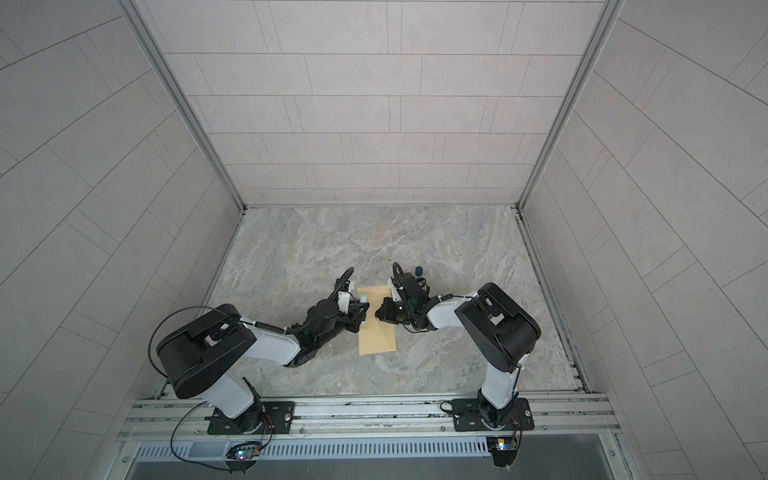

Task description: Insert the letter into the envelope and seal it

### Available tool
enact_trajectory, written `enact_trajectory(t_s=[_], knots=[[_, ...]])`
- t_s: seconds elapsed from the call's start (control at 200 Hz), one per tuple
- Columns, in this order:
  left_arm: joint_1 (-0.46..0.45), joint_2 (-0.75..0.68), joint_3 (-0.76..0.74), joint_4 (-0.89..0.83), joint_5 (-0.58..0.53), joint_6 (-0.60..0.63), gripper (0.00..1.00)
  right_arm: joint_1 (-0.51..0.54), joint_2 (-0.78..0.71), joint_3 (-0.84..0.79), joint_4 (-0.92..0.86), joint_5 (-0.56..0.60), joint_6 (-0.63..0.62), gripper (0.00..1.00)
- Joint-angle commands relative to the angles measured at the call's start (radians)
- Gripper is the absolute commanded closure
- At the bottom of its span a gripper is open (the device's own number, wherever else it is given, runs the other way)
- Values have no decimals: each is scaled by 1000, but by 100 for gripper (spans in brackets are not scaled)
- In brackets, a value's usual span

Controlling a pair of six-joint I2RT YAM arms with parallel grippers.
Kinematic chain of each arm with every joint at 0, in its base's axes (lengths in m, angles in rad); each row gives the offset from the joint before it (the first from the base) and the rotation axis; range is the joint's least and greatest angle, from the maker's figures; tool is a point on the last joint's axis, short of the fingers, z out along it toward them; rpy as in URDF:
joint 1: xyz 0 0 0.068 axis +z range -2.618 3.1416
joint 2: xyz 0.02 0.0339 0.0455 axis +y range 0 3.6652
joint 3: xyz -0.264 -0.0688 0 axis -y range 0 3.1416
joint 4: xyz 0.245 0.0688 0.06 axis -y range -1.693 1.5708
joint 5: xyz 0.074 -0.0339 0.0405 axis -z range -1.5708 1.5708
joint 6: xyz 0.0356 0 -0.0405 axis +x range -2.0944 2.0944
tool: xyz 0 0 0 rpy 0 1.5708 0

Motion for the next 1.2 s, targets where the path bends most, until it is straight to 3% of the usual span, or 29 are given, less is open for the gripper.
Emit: enact_trajectory(t_s=[0.0,1.196], knots=[[-6,22,-2,-1,-27,3,100,13,12,-2,-89,18,-20,100],[-9,25,-9,-3,-55,0,100,40,-59,-52,-282,57,-132,100]])
